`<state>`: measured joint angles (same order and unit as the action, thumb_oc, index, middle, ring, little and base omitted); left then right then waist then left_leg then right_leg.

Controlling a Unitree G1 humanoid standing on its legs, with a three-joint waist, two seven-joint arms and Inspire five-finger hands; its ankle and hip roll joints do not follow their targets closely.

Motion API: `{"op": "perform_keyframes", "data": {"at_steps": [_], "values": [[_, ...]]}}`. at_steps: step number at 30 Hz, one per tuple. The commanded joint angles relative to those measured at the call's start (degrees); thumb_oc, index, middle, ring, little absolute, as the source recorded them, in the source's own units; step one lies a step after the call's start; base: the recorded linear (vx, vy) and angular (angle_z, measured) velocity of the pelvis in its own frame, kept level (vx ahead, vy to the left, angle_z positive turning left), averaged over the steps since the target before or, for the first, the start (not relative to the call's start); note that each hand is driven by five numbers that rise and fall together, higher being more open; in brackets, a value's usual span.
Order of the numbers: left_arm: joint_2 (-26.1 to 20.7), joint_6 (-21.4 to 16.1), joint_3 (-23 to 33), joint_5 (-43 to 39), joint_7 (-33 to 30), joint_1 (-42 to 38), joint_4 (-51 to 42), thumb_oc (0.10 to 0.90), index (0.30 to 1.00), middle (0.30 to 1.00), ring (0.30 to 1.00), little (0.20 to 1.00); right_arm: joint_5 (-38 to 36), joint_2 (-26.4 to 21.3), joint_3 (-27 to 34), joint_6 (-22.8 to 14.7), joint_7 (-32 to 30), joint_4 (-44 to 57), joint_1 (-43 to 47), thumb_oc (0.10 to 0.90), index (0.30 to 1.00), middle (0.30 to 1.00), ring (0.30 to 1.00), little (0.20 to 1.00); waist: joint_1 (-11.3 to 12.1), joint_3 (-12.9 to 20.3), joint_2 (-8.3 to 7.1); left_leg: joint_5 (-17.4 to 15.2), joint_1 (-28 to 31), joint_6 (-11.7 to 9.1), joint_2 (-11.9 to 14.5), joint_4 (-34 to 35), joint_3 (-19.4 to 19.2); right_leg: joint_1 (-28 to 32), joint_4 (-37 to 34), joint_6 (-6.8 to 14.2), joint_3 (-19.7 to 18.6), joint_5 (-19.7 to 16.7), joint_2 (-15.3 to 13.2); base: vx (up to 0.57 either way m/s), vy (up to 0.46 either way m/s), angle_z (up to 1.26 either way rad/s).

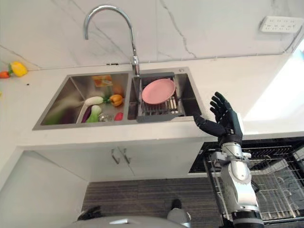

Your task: Place the dishes in the dishwasher.

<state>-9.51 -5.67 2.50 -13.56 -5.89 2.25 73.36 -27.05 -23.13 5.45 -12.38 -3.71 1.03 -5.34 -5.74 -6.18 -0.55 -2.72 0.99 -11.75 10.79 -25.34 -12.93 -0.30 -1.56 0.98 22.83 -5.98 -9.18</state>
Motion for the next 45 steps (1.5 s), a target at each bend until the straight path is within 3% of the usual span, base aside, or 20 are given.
{"op": "perform_keyframes", "data": {"at_steps": [1, 4, 5, 6, 9, 17, 24, 25, 28, 34, 45], "values": [[-1.5, -2.1, -3.8, -2.8, -0.9, -2.1, -3.8, 0.8, 0.9, 0.9, 0.9, 0.9, 1.9, -3.4, 3.1, -5.6, 0.6, 8.4, 6.3, 0.8, 0.9, 0.9, 0.9, 0.9, -0.1, -1.3, -3.4, 3.0, -2.3, 0.3, -3.6, -6.7, -1.6, 0.3, 6.7, 2.7, -1.1, 7.6, -3.0, 0.1, -0.207, -0.23], [-0.6, -2.6, -5.6, -2.9, -0.9, -2.2, -5.6, 0.8, 0.9, 0.9, 0.9, 0.9, 1.8, -4.0, 1.7, -5.8, 0.7, 8.0, 6.2, 0.8, 0.9, 0.9, 0.9, 0.9, 0.5, -1.1, -2.26, 4.1, -0.9, 2.1, 1.0, 2.7, -4.0, 2.2, 5.2, 2.5, -0.6, 9.0, -1.0, 0.15, -0.013, -0.2], [-0.4, -3.3, -8.3, -1.9, -1.0, -2.0, -9.4, 0.8, 0.9, 0.9, 0.9, 0.9, 2.5, -4.4, 0.6, -5.9, 0.1, 7.3, 7.1, 0.8, 0.9, 0.9, 0.9, 0.9, 1.2, -0.5, -1.81, 4.6, -0.7, 3.4, 1.9, 12.0, -2.1, 2.8, 4.0, 3.5, -1.5, 9.2, -0.8, 0.16, 0.103, 0.03], [-0.5, -3.4, -9.6, -0.9, -1.1, -1.8, -10.2, 0.8, 0.9, 0.9, 0.9, 0.9, 3.0, -4.2, 0.7, -6.3, -0.4, 7.1, 7.3, 0.8, 0.9, 0.9, 0.9, 0.9, 1.4, -0.2, -1.81, 6.5, -0.7, 3.5, 2.0, 15.3, -0.7, 3.1, 3.5, 3.8, -1.9, 8.9, -0.7, 0.17, 0.103, -0.07], [-0.9, -3.5, -10.1, 0.1, -1.1, -1.9, -10.0, 0.8, 0.9, 0.9, 0.9, 0.9, 3.4, -4.1, 0.8, -6.1, 0.0, 7.1, 6.6, 0.8, 0.9, 0.9, 0.9, 0.9, 1.4, 0.6, -1.41, 5.3, 1.3, 3.7, 1.8, 19.0, 0.0, 4.1, 3.4, 4.5, -2.0, 9.2, -0.3, 0.12, 0.067, -0.23], [-0.9, -2.5, -7.1, -0.3, 0.4, -2.4, -5.5, 0.8, 0.9, 0.9, 0.9, 0.9, 10.5, -5.0, 1.4, -3.4, 2.6, 8.9, 2.7, 0.8, 0.9, 0.9, 0.9, 0.9, 0.7, 3.5, -0.8, 3.9, 8.2, 5.3, -2.2, 29.8, -2.7, 5.1, 2.3, 6.6, -3.2, 6.8, -2.1, 0.11, 0.138, 0.02], [-1.0, -2.2, -8.9, 4.9, 2.2, -3.5, -4.5, 0.8, 0.9, 0.9, 0.9, 0.9, 23.3, -7.7, 1.7, -2.5, 0.7, 9.1, 3.8, 0.8, 0.9, 0.9, 0.9, 0.9, 0.9, 4.0, -1.57, 2.9, 8.0, 5.9, -2.9, 30.3, -3.3, 4.7, 2.0, 8.1, -3.1, 5.3, -3.3, 0.04, 0.079, 0.0], [-1.1, -1.2, -11.2, 10.1, 2.8, -4.2, -2.2, 0.8, 0.9, 0.9, 0.9, 0.9, 28.1, -9.5, 2.8, -2.5, -0.3, 9.4, 4.6, 0.8, 0.9, 0.9, 0.9, 0.9, 0.8, 3.9, -1.54, 2.4, 8.1, 6.1, -3.0, 30.3, -3.4, 4.7, 1.7, 8.6, -3.0, 4.9, -3.6, 0.01, 0.062, -0.01], [-1.2, 0.4, -13.1, 15.9, 3.5, -4.5, 1.0, 0.8, 0.9, 0.9, 0.9, 0.9, 32.1, -11.9, 1.7, -2.2, -1.3, 7.6, 7.1, 0.8, 0.9, 0.9, 0.9, 0.9, 0.9, 4.3, -1.44, 1.9, 7.8, 6.5, -3.4, 30.3, -3.8, 4.2, 0.2, 8.9, -3.5, 3.7, -4.0, 0.02, 0.054, -0.06], [-2.1, 1.3, -12.5, 18.0, 4.1, -3.4, 3.4, 0.8, 0.9, 0.9, 0.9, 0.9, 36.0, -16.2, -3.1, -1.1, -1.0, 3.0, 12.3, 0.8, 0.9, 0.9, 0.9, 0.9, 1.9, 4.8, -1.44, 1.3, 8.2, 6.8, -3.8, 30.3, -4.2, 4.3, -1.7, 9.0, -4.7, 2.8, -3.8, 0.02, 0.01, -0.18], [-2.6, 2.3, -13.3, 18.4, 4.2, -2.3, 4.4, 0.8, 0.9, 0.9, 0.9, 0.9, 39.8, -18.3, -13.5, 0.9, 0.1, -6.4, 22.1, 0.8, 0.9, 0.9, 0.9, 0.9, 3.8, 5.4, -1.42, 1.6, 8.4, 6.7, -3.5, 30.3, -3.7, 5.3, -3.1, 8.6, -4.7, 3.0, -3.3, 0.01, -0.005, -0.04]]}}
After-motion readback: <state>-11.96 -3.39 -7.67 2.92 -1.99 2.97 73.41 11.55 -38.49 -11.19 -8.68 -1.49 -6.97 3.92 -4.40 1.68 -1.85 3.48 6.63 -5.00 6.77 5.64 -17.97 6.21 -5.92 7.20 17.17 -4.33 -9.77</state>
